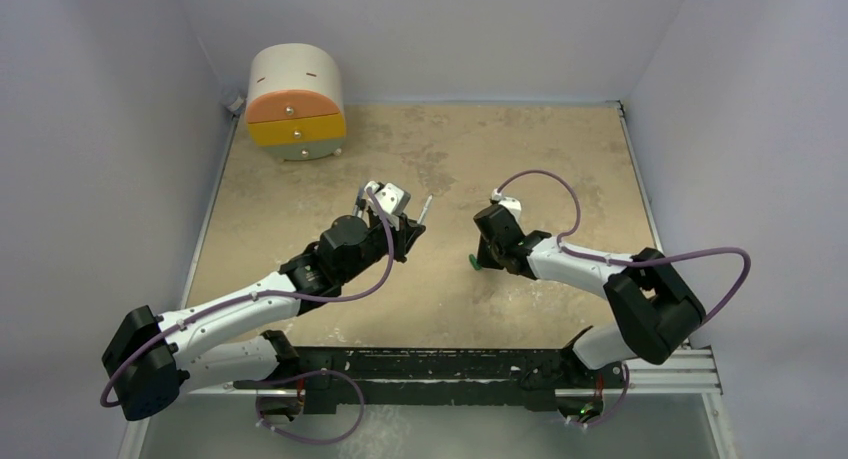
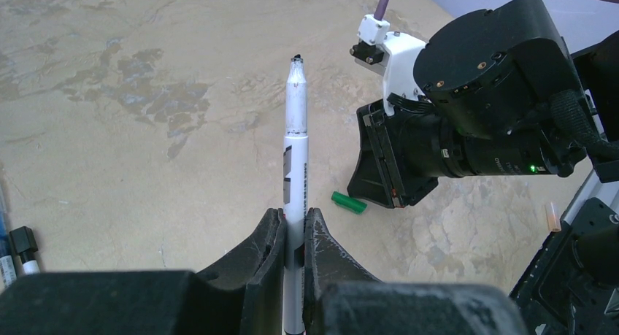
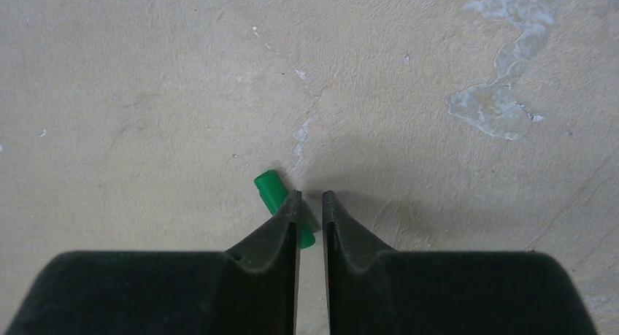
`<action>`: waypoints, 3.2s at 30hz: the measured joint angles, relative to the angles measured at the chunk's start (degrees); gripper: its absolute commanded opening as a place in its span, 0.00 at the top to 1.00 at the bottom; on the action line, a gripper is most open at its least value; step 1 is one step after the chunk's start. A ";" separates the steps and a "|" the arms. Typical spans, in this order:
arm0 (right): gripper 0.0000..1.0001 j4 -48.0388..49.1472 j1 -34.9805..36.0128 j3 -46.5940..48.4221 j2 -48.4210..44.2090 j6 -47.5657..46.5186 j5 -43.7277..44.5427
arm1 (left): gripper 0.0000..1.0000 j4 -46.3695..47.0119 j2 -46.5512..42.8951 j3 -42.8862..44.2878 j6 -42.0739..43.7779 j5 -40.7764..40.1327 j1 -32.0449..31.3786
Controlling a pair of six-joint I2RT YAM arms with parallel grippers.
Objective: Insert the pens into the pen caps
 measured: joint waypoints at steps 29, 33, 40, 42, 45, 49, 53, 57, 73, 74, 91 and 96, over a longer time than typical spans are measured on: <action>0.88 3.30 7.91 0.24 -3.93 -6.60 -0.57 | 1.00 -0.09 0.00 -0.11 -0.07 -0.31 -0.02; 0.99 2.01 7.89 0.20 -11.96 -3.89 0.31 | 1.00 -0.02 0.00 -0.11 -0.15 -0.22 0.00; 1.00 0.83 7.89 -2.54 -11.19 -2.03 0.07 | 1.00 0.13 0.00 -0.37 -0.35 -0.15 -0.02; 1.00 0.66 7.89 -4.50 -10.54 -1.53 -0.24 | 1.00 0.15 0.00 -0.81 -0.37 -0.11 -0.02; 1.00 0.74 7.89 -6.91 -10.62 -1.05 -0.79 | 1.00 0.26 0.00 -1.33 -0.46 0.07 -0.02; 1.00 0.92 7.82 -8.50 -10.51 -0.72 -1.16 | 1.00 0.50 0.00 -1.55 -0.57 0.09 -0.02; 1.00 2.71 7.26 -8.55 -8.31 -0.70 -1.70 | 1.00 0.79 0.00 -1.60 -0.94 0.59 -0.02; 1.00 6.62 5.81 -8.13 -5.62 -0.66 -1.92 | 1.00 1.92 0.00 -1.77 -1.70 1.68 -0.02; 1.00 8.66 2.21 -0.70 2.84 -5.57 -1.18 | 1.00 2.60 0.00 -1.84 -2.49 2.60 -0.02; 0.99 8.48 2.21 -0.44 2.86 -5.57 -0.59 | 1.00 2.56 0.00 -1.84 -2.49 2.60 -0.02; 0.35 3.28 2.25 1.38 -4.85 6.49 6.99 | 1.00 2.58 -0.02 -1.84 -2.93 2.86 -0.02; 0.34 -0.28 2.25 2.93 -3.96 12.61 8.07 | 1.00 2.58 -0.33 -1.84 -2.95 2.86 -0.02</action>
